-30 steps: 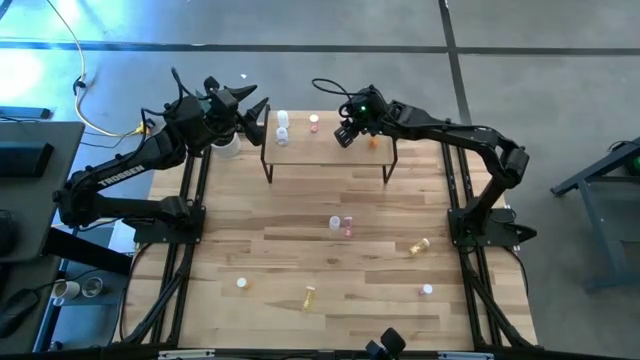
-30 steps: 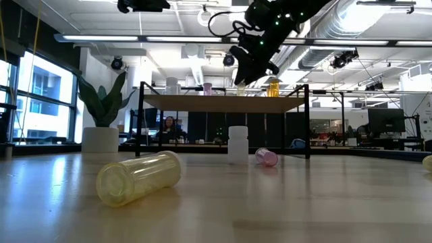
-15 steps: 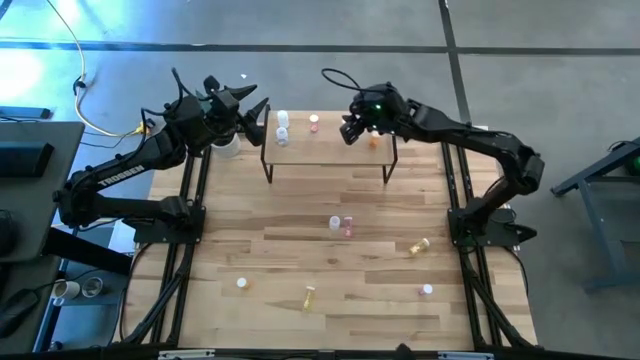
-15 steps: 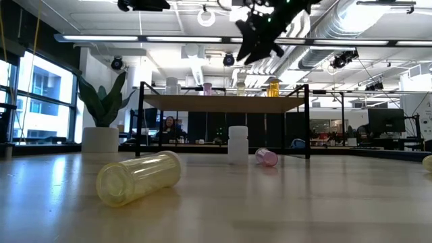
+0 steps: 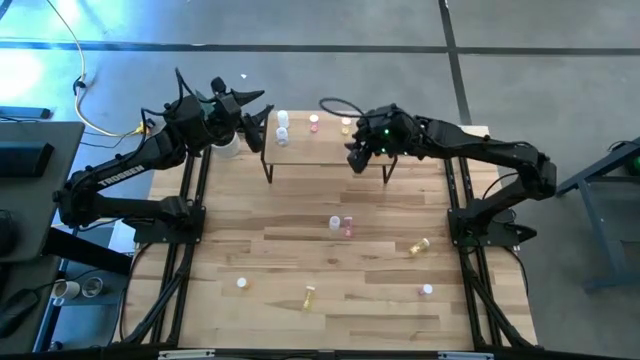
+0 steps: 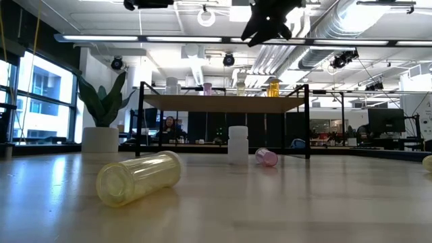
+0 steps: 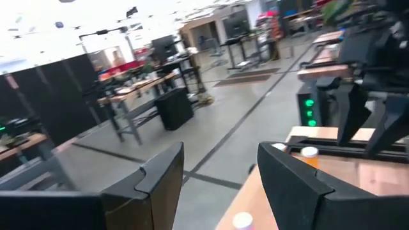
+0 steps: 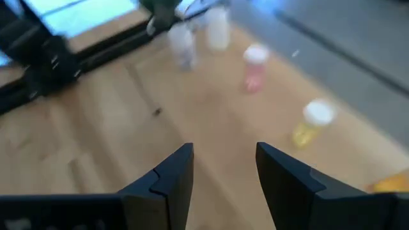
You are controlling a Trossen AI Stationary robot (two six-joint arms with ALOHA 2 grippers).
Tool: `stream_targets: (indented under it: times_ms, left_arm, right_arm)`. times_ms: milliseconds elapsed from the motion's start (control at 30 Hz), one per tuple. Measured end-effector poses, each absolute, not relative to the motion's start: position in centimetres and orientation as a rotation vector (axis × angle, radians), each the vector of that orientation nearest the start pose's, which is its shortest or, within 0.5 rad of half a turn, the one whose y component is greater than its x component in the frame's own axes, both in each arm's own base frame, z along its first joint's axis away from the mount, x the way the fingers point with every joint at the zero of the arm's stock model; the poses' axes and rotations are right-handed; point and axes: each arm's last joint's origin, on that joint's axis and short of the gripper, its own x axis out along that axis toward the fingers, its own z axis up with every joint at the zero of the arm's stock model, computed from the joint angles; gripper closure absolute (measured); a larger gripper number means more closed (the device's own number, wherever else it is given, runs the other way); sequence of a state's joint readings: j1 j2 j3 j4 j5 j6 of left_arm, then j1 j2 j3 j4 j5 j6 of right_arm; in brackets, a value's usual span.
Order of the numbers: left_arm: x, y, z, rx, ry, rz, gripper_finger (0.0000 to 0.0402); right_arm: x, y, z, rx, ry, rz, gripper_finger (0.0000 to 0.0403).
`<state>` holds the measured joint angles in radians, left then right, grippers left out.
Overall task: Pick and place medicine bottles onto shelf by color
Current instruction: Put the right pink pill bottle aligned with the other pink pill bottle on the shelf
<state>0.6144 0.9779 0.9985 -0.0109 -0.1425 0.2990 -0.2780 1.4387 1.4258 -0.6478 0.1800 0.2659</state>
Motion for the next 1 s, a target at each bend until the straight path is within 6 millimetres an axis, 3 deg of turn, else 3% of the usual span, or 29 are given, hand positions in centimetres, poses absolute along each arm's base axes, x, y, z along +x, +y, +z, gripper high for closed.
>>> stream_targets:
  times_ms: [500, 700, 1000]
  left_arm:
    - [18.0, 9.1, 39.5, 0.096, -0.018, 0.425, 0.0213]
    - [18.0, 7.0, 39.1, 0.059, 0.04, 0.332, 0.0213]
    - [16.6, 3.9, 37.4, -0.226, 0.226, 0.228, 0.0213]
  right_arm:
    - [29.7, -6.1, 35.7, 0.271, 0.698, -0.383, 0.0242]
    - [29.9, -5.1, 35.7, 0.24, 0.714, -0.273, 0.0242]
    - [30.1, -3.3, 35.7, 0.193, 0.72, -0.206, 0.0228]
